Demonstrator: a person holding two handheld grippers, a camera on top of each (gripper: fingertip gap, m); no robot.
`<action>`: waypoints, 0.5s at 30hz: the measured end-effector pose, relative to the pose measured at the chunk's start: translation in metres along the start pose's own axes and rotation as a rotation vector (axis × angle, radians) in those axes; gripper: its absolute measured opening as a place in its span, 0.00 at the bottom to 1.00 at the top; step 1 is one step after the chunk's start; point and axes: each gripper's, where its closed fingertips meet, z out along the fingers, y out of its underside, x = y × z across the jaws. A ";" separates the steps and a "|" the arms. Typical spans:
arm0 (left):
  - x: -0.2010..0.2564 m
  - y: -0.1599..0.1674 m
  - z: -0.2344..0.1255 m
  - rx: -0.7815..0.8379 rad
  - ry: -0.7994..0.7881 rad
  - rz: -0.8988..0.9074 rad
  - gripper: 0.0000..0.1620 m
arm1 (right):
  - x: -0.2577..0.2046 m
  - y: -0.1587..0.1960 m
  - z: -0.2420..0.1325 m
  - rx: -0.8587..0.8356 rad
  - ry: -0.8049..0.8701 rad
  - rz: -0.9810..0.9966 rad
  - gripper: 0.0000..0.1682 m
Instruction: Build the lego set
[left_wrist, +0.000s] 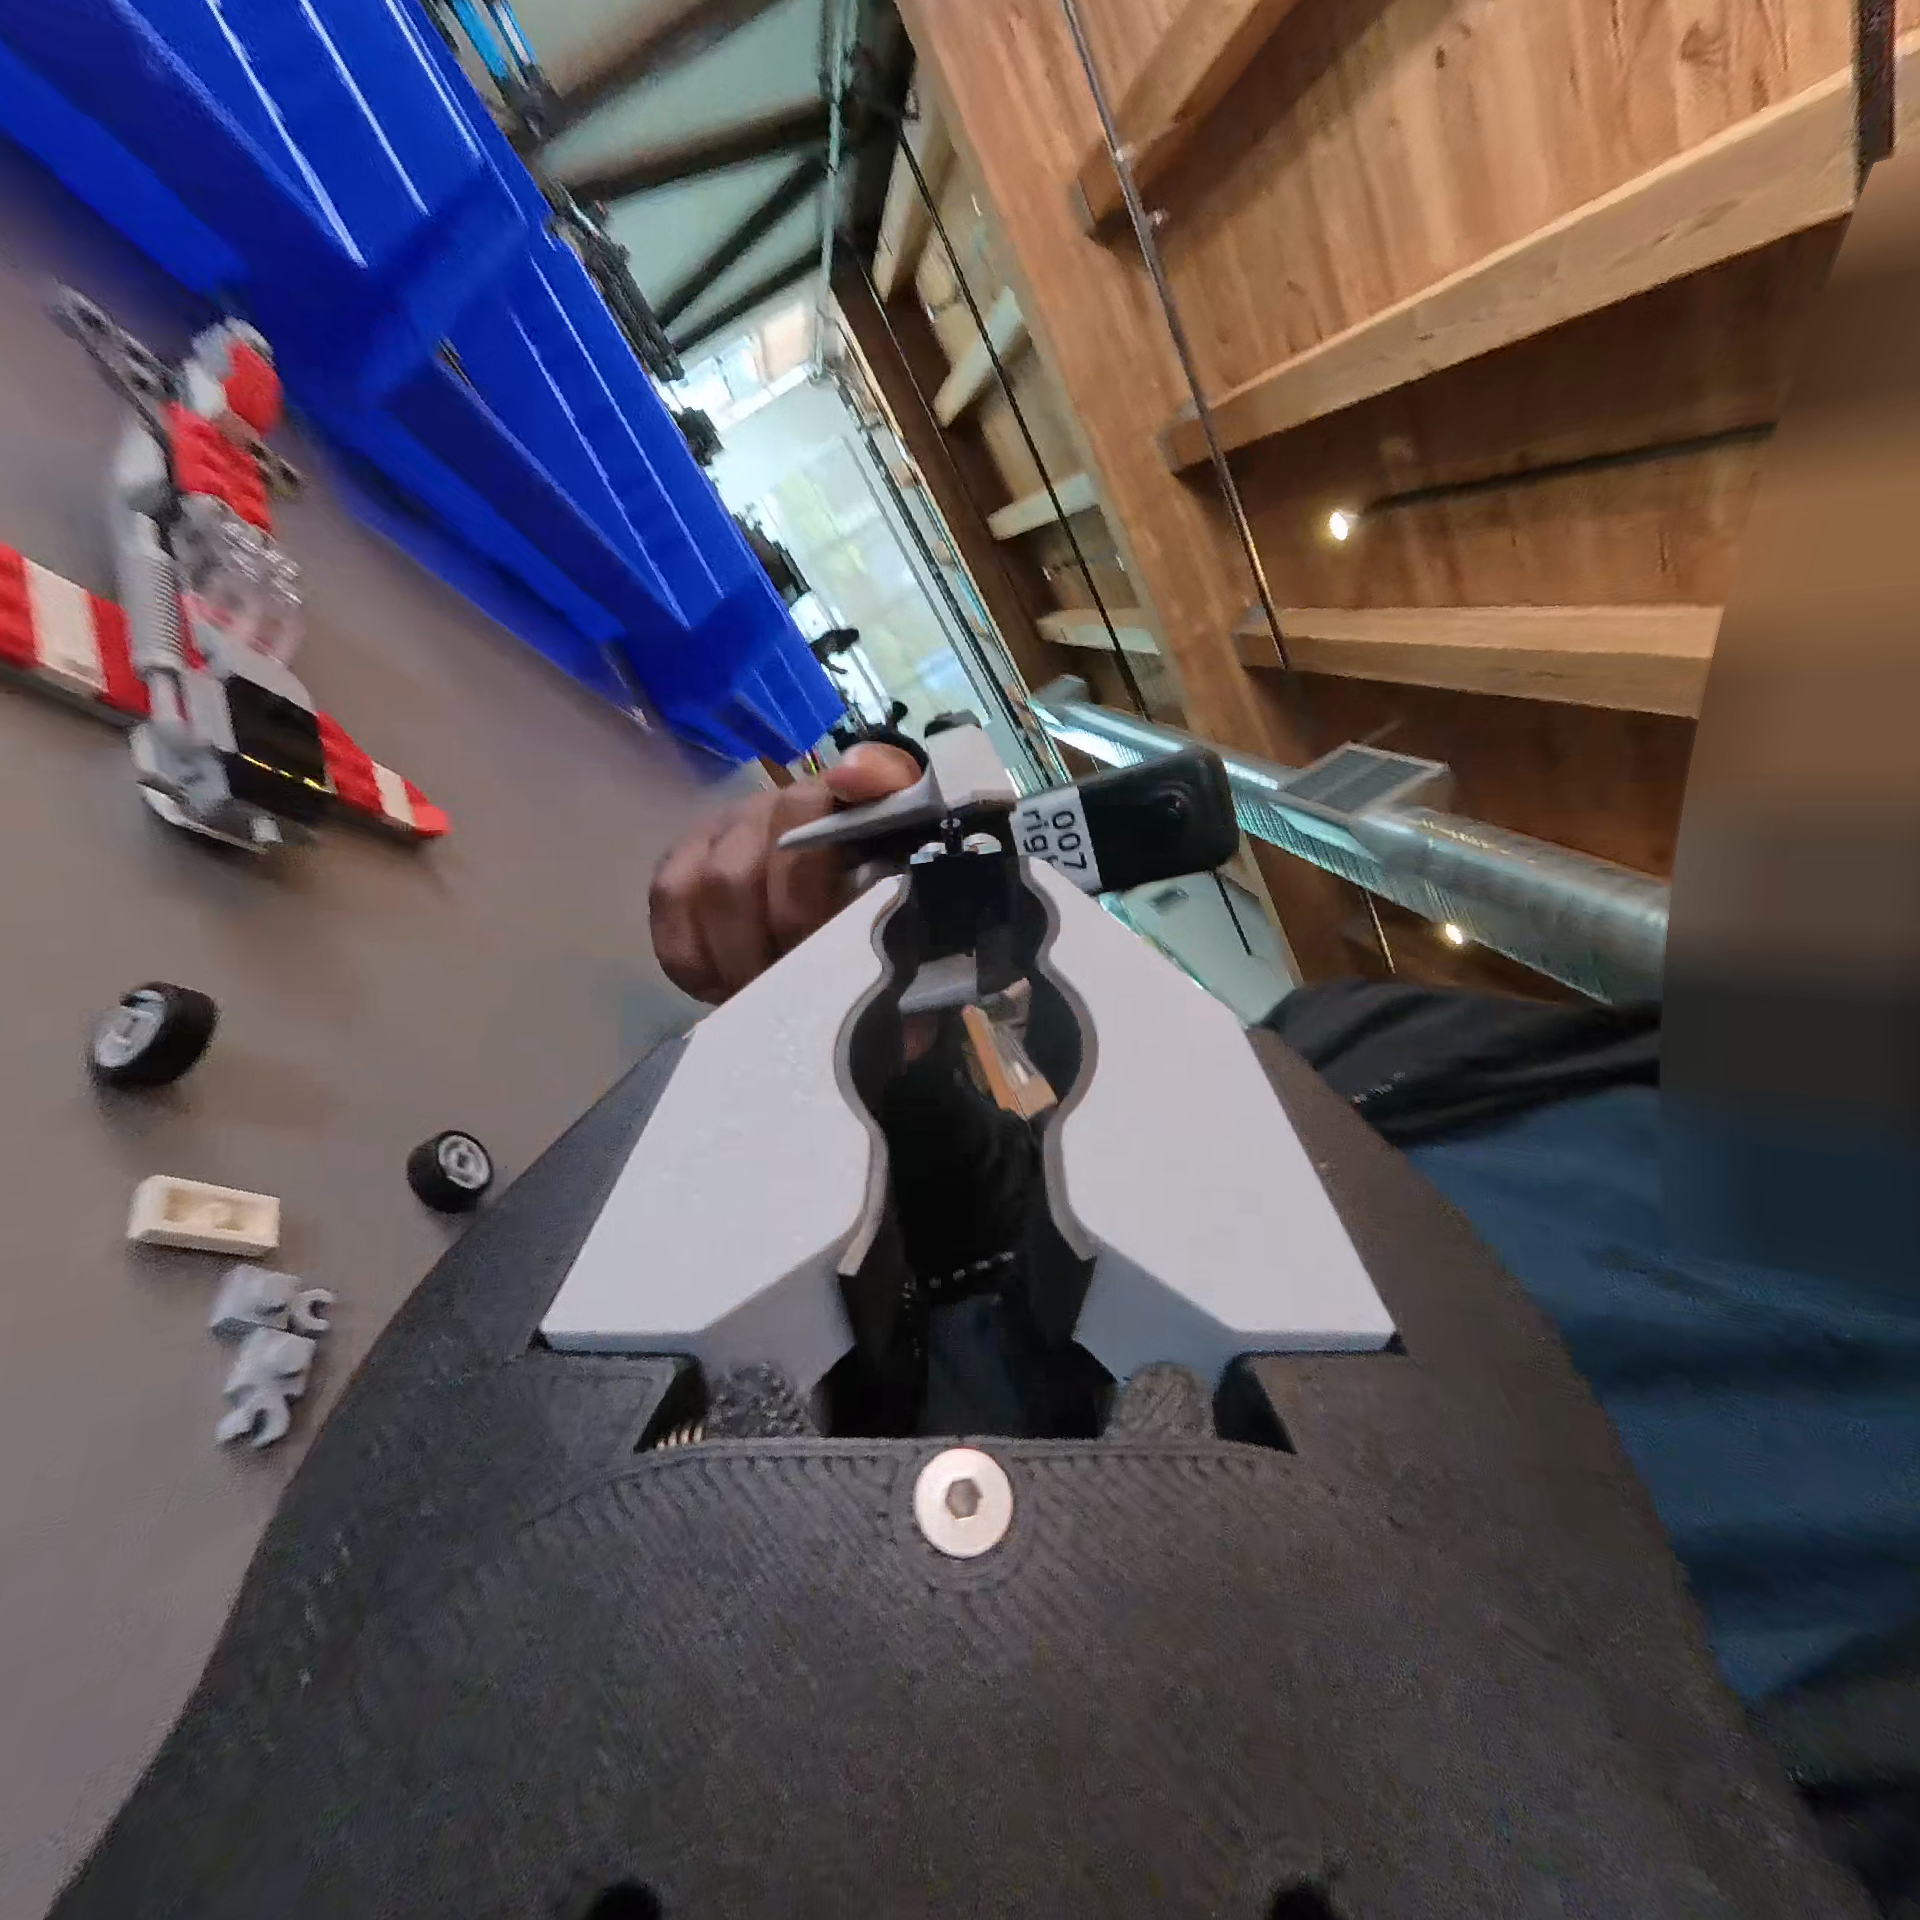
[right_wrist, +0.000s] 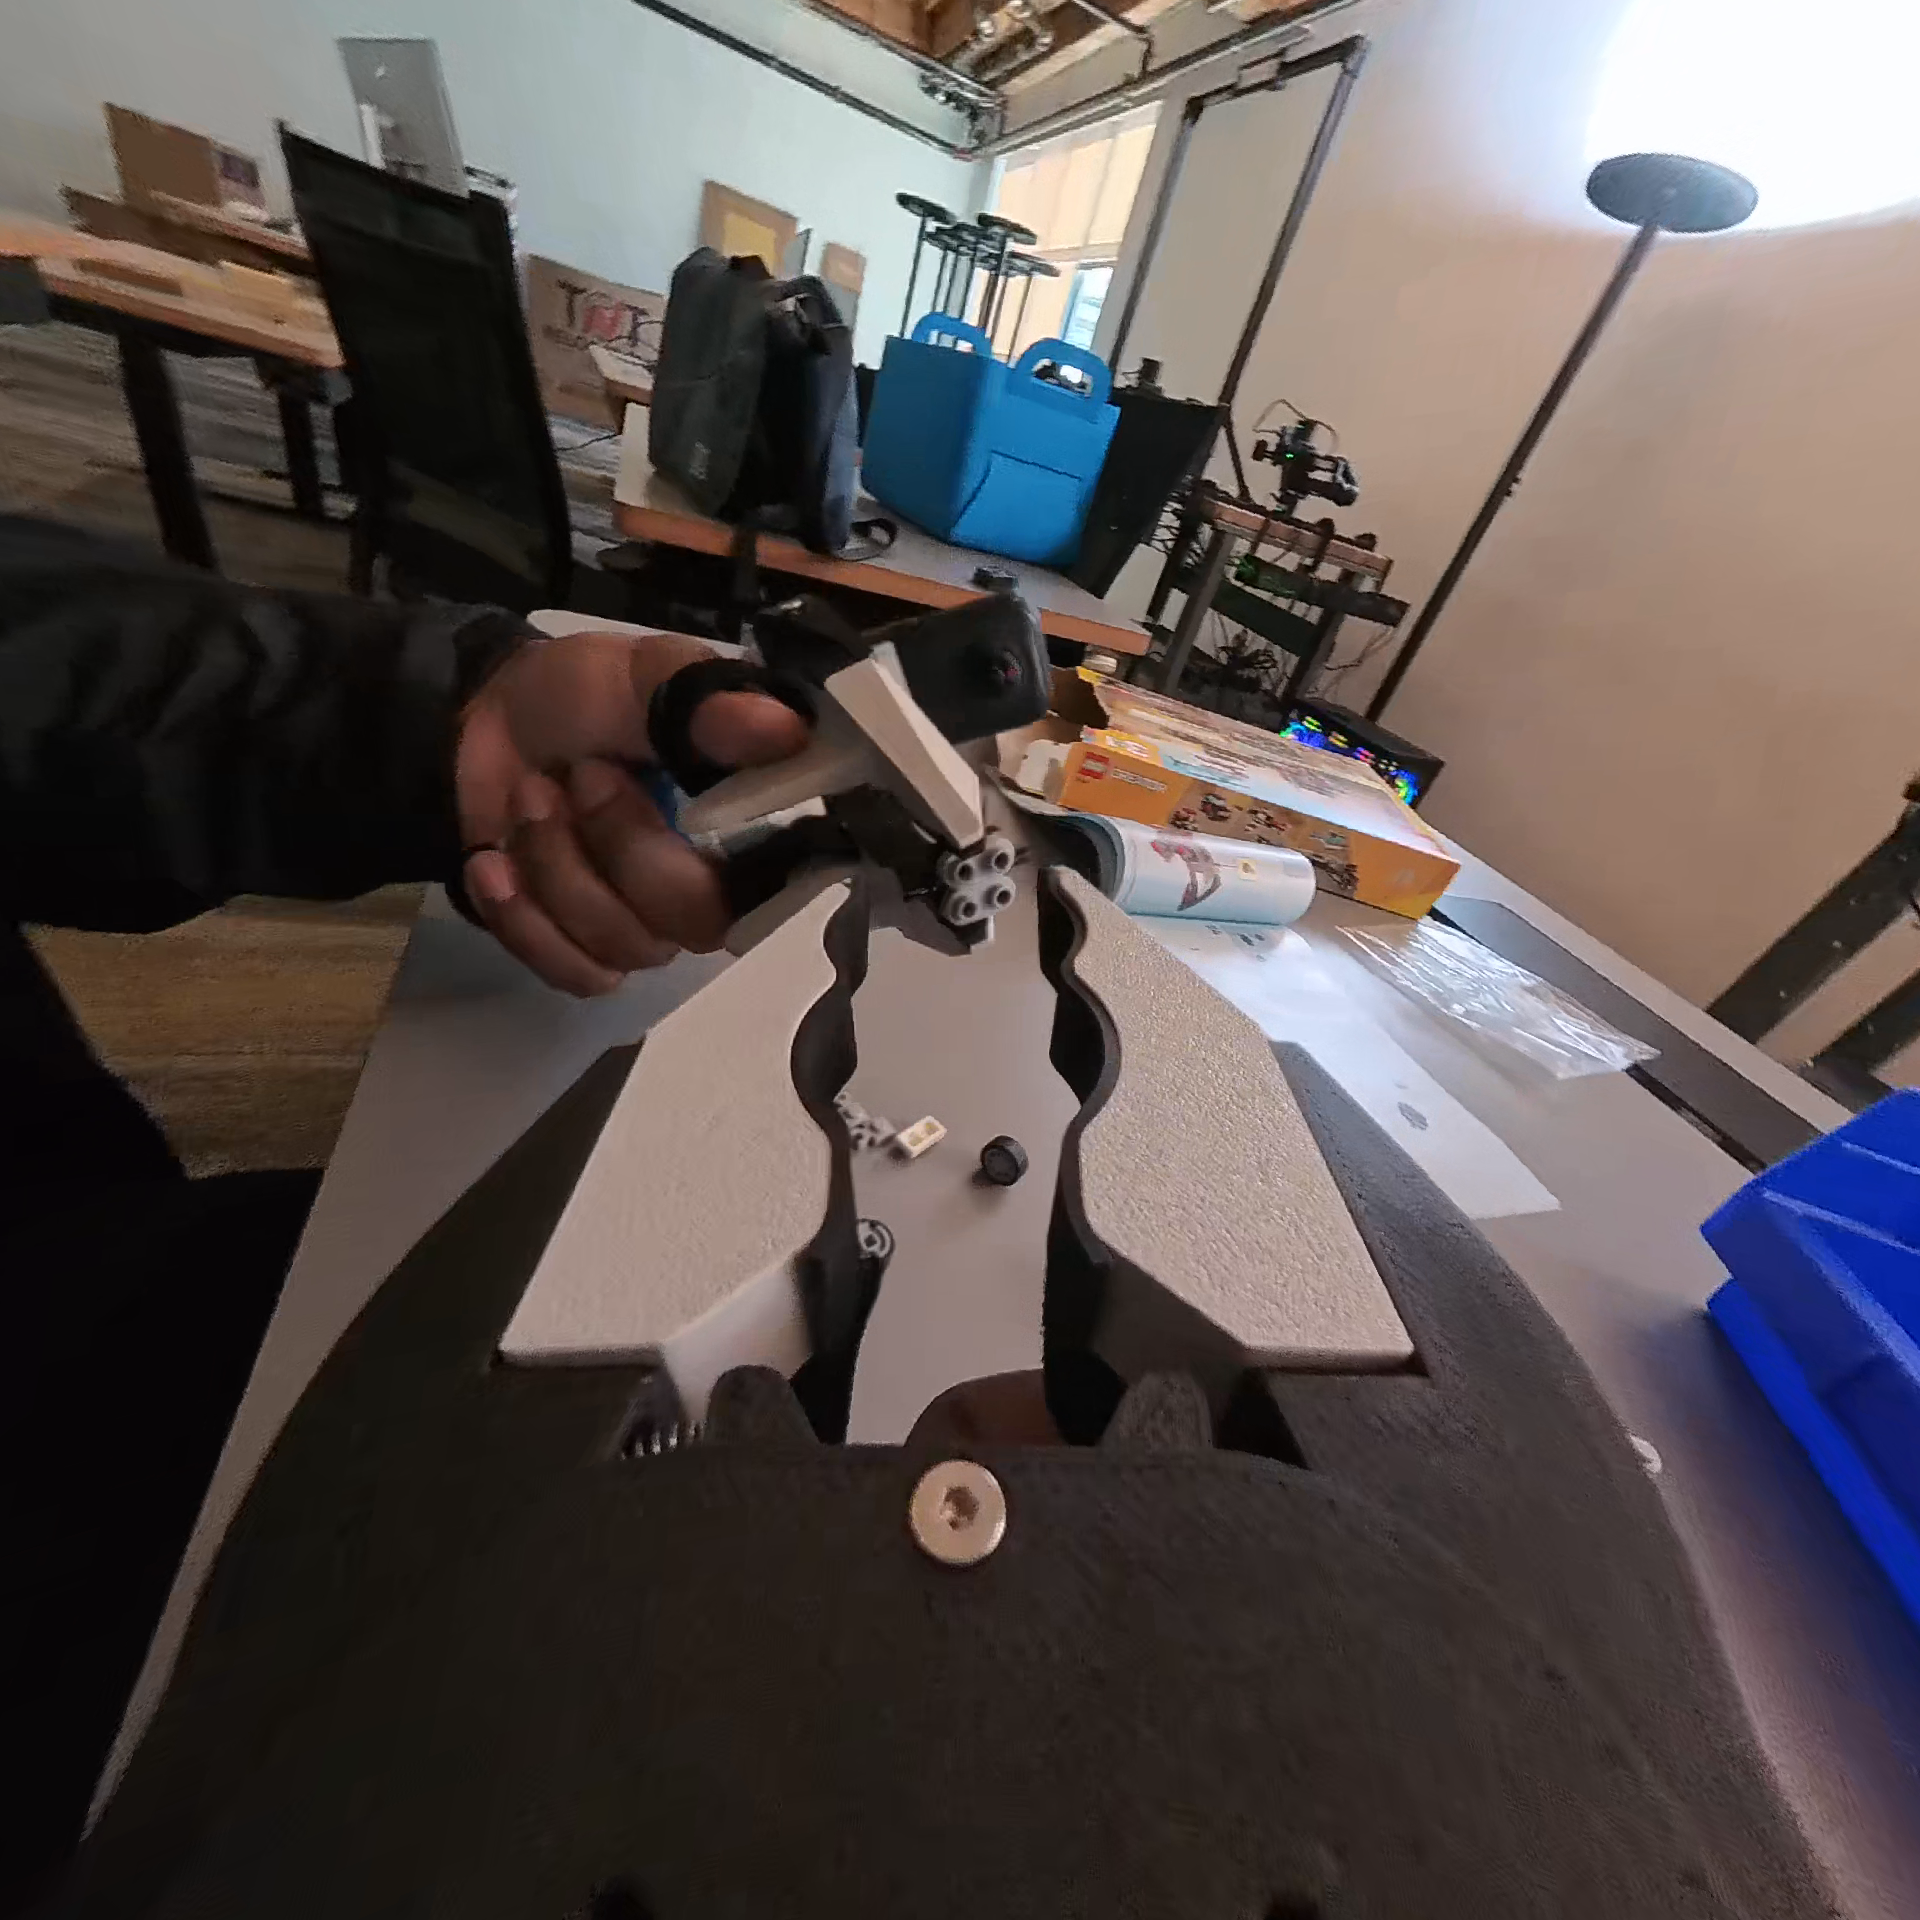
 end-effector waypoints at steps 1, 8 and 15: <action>0.000 0.004 0.001 -0.025 0.000 0.005 0.11 | -0.001 -0.001 -0.001 0.002 -0.011 -0.002 0.20; -0.002 0.015 0.000 -0.098 -0.003 -0.009 0.11 | -0.008 0.001 -0.009 -0.001 -0.087 0.004 0.16; -0.003 0.025 0.003 -0.157 -0.004 0.007 0.11 | -0.015 0.006 -0.009 -0.011 -0.140 0.008 0.14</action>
